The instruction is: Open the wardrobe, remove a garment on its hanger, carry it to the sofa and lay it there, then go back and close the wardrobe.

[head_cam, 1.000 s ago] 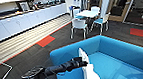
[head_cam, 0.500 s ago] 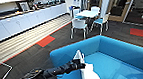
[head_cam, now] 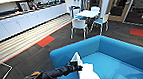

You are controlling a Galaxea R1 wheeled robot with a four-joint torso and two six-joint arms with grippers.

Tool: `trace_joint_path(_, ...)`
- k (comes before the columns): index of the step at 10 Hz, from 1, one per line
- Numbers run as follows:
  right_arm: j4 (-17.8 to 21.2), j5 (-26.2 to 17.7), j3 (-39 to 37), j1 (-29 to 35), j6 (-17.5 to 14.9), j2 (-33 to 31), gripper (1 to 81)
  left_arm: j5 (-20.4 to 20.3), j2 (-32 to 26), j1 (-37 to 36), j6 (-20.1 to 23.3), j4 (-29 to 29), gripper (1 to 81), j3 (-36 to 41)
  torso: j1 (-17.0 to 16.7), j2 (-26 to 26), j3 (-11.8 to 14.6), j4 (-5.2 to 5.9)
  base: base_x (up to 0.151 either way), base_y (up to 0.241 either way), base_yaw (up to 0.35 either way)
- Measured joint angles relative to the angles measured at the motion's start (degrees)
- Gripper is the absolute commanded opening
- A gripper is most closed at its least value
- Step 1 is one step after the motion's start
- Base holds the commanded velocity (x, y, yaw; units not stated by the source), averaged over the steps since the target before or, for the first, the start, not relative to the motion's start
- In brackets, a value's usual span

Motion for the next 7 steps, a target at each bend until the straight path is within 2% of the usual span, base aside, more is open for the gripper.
trace_joint_path(4, -0.02, 0.0, 0.0, -0.02, 0.02, 0.0, 81.1, -0.55, -5.41, 0.13, 0.0, 0.11, 1.0, 0.63, 0.0, 0.0, 0.0, 0.0, 0.0, 0.0, 0.0)
trace_joint_path(7, -0.04, 0.0, 0.0, 0.0, 0.0, 0.0, 81.1, -0.89, -7.5, 2.06, 0.21, 0.5, 1.0, 5.94, 0.0, 0.0, 0.0, 0.0, 0.0, 0.0, 0.0)
